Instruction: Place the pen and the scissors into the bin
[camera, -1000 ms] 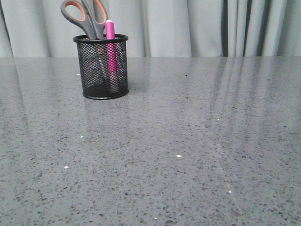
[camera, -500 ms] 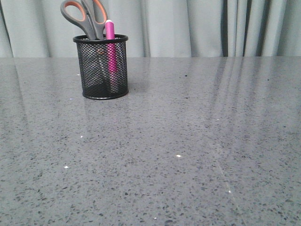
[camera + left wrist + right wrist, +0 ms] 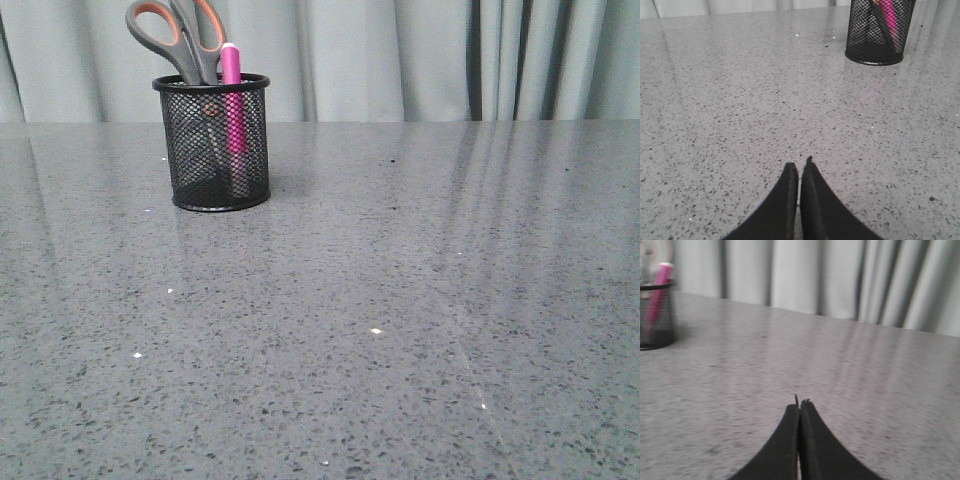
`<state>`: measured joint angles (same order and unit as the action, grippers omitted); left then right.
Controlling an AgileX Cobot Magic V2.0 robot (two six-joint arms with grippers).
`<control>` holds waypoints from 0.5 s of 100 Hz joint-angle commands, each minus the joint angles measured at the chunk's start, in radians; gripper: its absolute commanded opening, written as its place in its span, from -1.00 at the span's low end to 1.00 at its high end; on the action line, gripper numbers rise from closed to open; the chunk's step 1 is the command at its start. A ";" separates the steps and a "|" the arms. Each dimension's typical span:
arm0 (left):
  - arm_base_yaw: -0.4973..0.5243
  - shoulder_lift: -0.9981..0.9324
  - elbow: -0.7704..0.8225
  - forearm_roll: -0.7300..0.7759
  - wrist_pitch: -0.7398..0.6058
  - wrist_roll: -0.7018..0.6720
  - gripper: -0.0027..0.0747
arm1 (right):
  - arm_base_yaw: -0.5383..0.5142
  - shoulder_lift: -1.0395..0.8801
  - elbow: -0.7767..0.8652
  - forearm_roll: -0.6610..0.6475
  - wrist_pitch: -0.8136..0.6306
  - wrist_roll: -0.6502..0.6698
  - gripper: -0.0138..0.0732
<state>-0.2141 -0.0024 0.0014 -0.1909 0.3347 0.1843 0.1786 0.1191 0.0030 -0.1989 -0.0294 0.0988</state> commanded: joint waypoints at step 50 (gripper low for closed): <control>0.001 -0.026 0.023 -0.010 -0.067 -0.012 -0.97 | -0.078 -0.147 0.026 0.136 0.333 -0.053 -0.84</control>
<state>-0.2141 -0.0024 0.0014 -0.1909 0.3347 0.1843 0.1049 -0.0071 0.0094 -0.0757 0.3301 0.0535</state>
